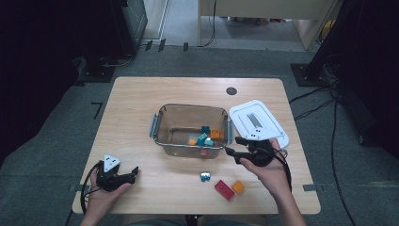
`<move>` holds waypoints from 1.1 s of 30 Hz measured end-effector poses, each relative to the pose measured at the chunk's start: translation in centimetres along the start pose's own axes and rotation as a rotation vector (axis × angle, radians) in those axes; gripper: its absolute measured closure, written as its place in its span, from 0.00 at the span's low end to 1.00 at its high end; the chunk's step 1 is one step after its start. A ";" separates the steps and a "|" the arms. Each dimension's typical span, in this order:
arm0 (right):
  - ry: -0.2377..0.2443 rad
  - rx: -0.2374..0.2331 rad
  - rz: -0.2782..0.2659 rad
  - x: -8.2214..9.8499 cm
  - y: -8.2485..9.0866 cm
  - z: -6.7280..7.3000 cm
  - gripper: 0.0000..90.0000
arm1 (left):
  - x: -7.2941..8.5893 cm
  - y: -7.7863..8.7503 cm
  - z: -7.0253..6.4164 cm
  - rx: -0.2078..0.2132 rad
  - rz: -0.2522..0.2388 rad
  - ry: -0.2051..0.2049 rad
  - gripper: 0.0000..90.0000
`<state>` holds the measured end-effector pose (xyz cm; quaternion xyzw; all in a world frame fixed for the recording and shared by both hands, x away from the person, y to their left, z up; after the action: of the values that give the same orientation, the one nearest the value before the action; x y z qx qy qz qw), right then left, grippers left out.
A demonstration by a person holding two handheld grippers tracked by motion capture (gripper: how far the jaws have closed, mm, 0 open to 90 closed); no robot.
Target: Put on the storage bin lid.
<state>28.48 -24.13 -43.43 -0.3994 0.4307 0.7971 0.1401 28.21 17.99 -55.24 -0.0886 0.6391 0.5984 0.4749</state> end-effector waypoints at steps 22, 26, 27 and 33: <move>0.055 -0.117 0.156 7.3 -6.5 3.5 0.53 | 0.0 0.0 0.0 0.001 -0.001 -0.001 0.16; 0.088 -0.128 0.172 7.8 -7.4 4.0 0.52 | 0.0 0.0 0.0 0.002 -0.001 0.000 0.16; 0.098 -0.123 0.178 7.9 -7.6 4.0 0.53 | 0.0 0.0 0.0 0.002 -0.001 0.000 0.16; 0.137 -0.096 0.211 8.4 -8.6 3.9 0.56 | 0.0 0.0 0.0 0.003 -0.001 -0.002 0.16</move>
<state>25.91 -16.97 -53.53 -0.4114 0.4404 0.7980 0.0064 28.18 17.99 -55.24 -0.0873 0.6394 0.5973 0.4761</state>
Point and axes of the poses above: each handheld gripper's, and its own axes: y roughly backward along the jaws, x roughly out of its underside, z roughly to its left, the point moved 5 cm from there along -y, roughly forward along the jaws, and after that the axes turned 13 degrees about -y, right-handed, at the moved point
